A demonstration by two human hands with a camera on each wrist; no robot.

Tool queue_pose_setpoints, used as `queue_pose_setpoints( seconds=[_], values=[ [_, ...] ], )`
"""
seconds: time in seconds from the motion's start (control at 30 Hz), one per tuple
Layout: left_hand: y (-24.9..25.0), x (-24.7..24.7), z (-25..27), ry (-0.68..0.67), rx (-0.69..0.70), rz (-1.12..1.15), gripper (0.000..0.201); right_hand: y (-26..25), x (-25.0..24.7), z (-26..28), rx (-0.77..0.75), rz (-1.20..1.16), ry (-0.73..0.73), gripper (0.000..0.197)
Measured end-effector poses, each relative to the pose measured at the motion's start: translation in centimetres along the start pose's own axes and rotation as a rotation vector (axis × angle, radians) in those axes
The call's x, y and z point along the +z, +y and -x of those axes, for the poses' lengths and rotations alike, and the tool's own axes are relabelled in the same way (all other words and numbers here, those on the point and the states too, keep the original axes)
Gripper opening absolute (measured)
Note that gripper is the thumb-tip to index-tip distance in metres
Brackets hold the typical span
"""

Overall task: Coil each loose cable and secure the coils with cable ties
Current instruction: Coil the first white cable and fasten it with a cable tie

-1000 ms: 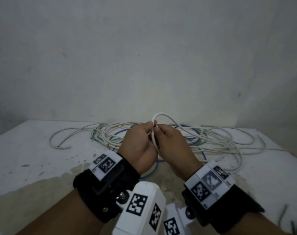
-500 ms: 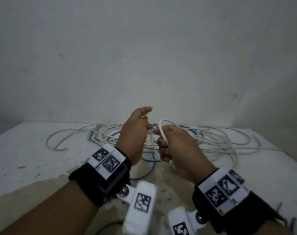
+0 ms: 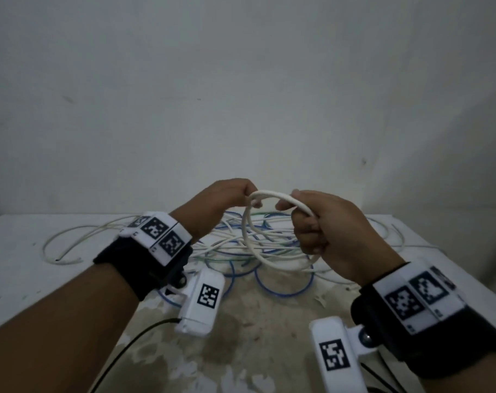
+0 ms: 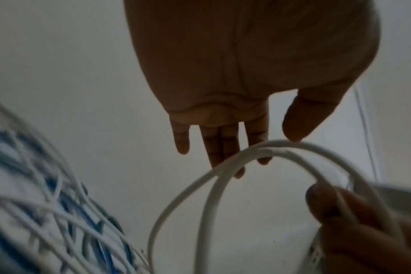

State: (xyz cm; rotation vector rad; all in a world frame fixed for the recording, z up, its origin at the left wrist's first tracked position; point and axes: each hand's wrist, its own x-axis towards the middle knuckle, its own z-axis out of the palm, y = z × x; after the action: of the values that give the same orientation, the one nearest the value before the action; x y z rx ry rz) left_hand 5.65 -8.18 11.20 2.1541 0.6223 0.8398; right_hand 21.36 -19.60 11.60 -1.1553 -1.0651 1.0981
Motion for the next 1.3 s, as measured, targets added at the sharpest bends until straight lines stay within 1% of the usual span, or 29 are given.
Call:
queue_pose_setpoints(
  seconds=[0.1,0.2,0.3,0.4,0.47,0.53,0.67,0.8,0.87,0.97,1.07,1.1,1.17,1.23,1.3],
  values=[
    [-0.5,0.2,0.4,0.045,0.005,0.083,0.021,0.2,-0.6,-0.4,-0.018,-0.032,0.005,0.04],
    [-1.0,0.2,0.4,0.202,0.038,0.026,0.02,0.7,-0.6,-0.6,-0.016,-0.092,-0.059,0.034],
    [-0.8,0.4,0.4,0.305,0.077,-0.01,0.017,1.3,0.2,-0.5,-0.019,-0.231,-0.137,0.031],
    [-0.7,0.5,0.6,0.378,0.081,0.001,0.013,1.6,1.3,-0.5,-0.01,-0.395,-0.205,0.028],
    [-0.6,0.2,0.9,0.438,0.075,0.035,0.017,1.8,2.0,-0.6,0.008,-0.444,-0.221,0.026],
    [-0.6,0.0,1.1,0.476,0.071,0.062,0.016,1.9,2.6,-0.7,0.032,-0.454,-0.217,0.028],
    [-1.0,-0.9,1.4,0.545,0.088,-0.029,0.018,2.5,4.0,-0.7,0.059,-0.411,-0.22,0.04],
    [-1.8,-1.8,2.0,0.626,0.093,-0.117,0.021,2.8,4.9,-0.5,0.031,-0.376,-0.207,0.037],
    [-2.3,-2.1,2.1,0.646,0.08,-0.166,0.019,2.7,5.1,-0.6,0.032,-0.338,-0.158,0.035],
    [-2.6,-2.1,2.2,0.667,0.083,-0.191,0.013,2.9,5.2,-0.9,0.044,-0.202,-0.041,0.034],
    [-2.7,-2.0,2.4,0.679,0.106,-0.174,0.014,3.0,4.9,-1.2,0.075,-0.169,0.031,0.031],
    [-2.8,-2.0,2.6,0.656,0.115,-0.15,0.016,2.9,4.6,-1.2,0.089,-0.185,0.035,0.03],
    [-3.0,-2.0,3.0,0.552,0.135,-0.097,0.016,2.7,4.0,-1.2,0.118,-0.242,0.009,0.031],
    [-3.3,-2.0,3.5,0.466,0.129,-0.167,0.016,2.4,3.6,-1.0,0.137,-0.28,-0.047,0.031],
    [-3.7,-1.9,3.6,0.474,0.118,-0.22,0.019,2.3,3.8,-0.9,0.141,-0.26,-0.108,0.03]
  ],
)
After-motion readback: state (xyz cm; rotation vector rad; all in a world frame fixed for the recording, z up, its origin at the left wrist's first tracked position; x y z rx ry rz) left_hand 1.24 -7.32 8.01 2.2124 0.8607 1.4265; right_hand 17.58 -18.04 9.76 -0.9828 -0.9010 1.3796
